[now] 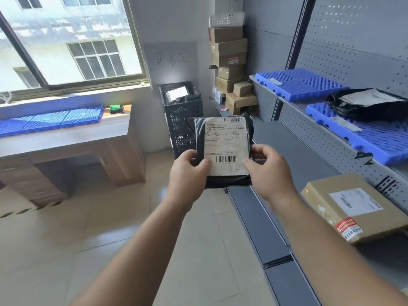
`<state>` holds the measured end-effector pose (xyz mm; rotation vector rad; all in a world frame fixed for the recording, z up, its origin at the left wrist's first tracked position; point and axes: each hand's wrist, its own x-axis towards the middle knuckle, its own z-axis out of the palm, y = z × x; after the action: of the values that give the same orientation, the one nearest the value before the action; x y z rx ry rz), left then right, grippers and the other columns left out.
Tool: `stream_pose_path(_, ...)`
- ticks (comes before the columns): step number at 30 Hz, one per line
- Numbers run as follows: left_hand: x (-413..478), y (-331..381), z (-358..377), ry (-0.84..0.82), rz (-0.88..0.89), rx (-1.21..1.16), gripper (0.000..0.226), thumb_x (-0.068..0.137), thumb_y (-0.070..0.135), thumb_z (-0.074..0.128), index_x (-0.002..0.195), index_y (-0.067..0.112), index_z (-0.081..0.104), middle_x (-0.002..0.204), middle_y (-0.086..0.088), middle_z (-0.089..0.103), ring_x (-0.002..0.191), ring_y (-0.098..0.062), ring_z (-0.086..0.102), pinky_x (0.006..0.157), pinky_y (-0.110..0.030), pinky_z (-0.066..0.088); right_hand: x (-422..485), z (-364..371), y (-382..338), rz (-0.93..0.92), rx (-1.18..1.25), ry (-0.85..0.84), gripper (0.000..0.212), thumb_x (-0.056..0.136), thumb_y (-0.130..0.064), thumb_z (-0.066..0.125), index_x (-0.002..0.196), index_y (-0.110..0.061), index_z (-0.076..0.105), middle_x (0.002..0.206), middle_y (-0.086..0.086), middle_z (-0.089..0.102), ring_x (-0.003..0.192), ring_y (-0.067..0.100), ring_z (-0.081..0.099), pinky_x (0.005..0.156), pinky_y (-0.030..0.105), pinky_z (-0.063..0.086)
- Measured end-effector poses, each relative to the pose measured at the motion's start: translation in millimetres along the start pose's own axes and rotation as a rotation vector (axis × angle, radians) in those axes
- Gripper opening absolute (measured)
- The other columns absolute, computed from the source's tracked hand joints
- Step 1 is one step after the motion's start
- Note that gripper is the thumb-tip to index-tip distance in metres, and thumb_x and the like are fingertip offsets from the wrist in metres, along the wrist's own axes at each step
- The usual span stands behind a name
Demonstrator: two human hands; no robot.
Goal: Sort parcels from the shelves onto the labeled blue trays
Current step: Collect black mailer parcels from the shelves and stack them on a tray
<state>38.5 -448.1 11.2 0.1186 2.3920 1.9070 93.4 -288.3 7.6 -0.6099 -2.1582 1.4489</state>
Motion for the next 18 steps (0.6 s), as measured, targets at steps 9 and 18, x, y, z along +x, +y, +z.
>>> stream_pose_path(9,113.5,15.1,17.3,-0.150,0.052,0.026,0.010,0.091,0.022,0.065,0.094,0.028,0.072,0.080,0.019,0.076,0.084,-0.017,0.074,0.074,-0.043,0.061,77.9,28.2,-13.8,0.023,-0.033,0.161,0.022,0.088,-0.018,0.069,0.106,-0.030,0.066,0.098,-0.015,0.072,0.093,0.003,0.067,0.083,0.028,0.053)
stream_pose_path(18,178.2,53.6,112.2,-0.299,0.124,0.011,0.016,0.092,0.023,0.066,0.105,0.030,0.072,0.091,0.013,0.077,0.084,-0.008,0.074,0.082,-0.038,0.063,154.4,-27.3,-1.8,0.058,-0.019,0.309,0.021,0.089,-0.016,0.067,0.098,-0.036,0.064,0.091,-0.022,0.069,0.086,-0.010,0.064,0.075,0.017,0.049)
